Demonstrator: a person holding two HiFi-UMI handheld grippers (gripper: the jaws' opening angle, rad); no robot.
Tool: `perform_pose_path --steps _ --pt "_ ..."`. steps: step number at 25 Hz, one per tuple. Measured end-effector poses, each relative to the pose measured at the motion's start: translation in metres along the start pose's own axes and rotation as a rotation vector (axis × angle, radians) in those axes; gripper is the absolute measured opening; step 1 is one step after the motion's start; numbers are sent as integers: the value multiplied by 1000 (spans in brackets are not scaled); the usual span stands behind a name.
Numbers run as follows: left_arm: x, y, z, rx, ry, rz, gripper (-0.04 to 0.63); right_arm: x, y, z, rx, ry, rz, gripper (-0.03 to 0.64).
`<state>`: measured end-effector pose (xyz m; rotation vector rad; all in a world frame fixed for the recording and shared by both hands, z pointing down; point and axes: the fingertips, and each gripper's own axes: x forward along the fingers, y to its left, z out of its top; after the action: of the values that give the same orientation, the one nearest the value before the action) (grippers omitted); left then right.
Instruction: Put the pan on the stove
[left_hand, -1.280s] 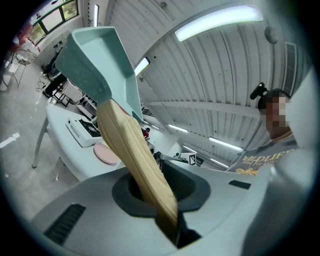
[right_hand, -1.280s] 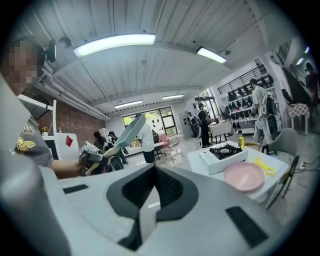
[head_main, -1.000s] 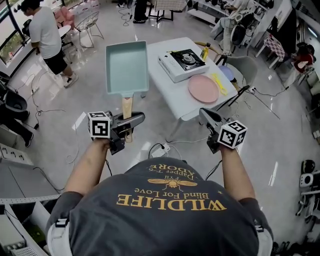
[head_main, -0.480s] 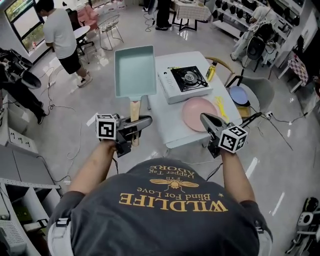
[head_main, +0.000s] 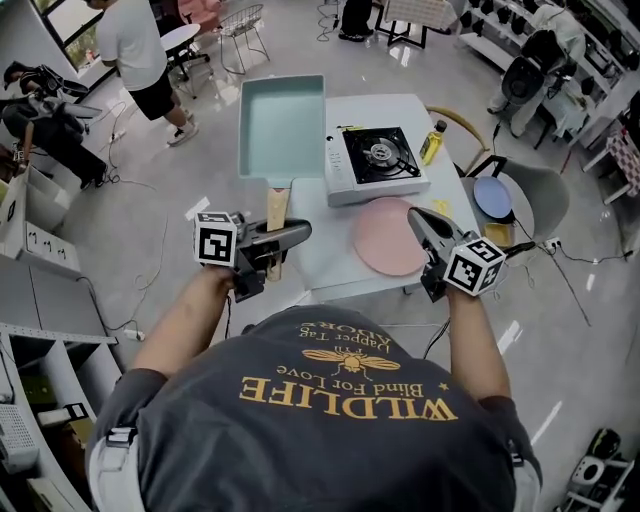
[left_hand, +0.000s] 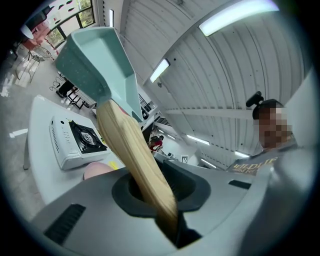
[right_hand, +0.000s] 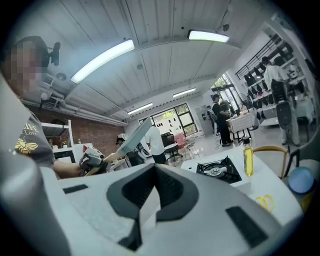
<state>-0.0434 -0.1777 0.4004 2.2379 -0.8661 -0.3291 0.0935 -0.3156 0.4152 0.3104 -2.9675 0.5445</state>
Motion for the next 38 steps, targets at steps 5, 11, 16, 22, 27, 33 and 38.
perform_pose_path --steps 5,11,16,22,27,33,38 --pt "-13 40 24 -10 27 -24 55 38 -20 0 13 1 -46 0" --pt "-43 86 39 -3 137 -130 54 81 -25 -2 4 -20 -192 1" --pt "-80 125 47 40 331 -173 60 116 -9 2 42 -41 -294 1" --pt "-62 133 24 49 420 -229 57 101 -21 -2 31 5 -303 0" --pt "-50 133 10 53 510 -253 54 80 -31 2 34 2 -303 0" --pt "-19 168 6 42 607 -209 51 58 -54 -9 57 -3 -322 1" --pt "2 207 12 14 683 -191 52 48 -69 -16 74 -17 -357 0"
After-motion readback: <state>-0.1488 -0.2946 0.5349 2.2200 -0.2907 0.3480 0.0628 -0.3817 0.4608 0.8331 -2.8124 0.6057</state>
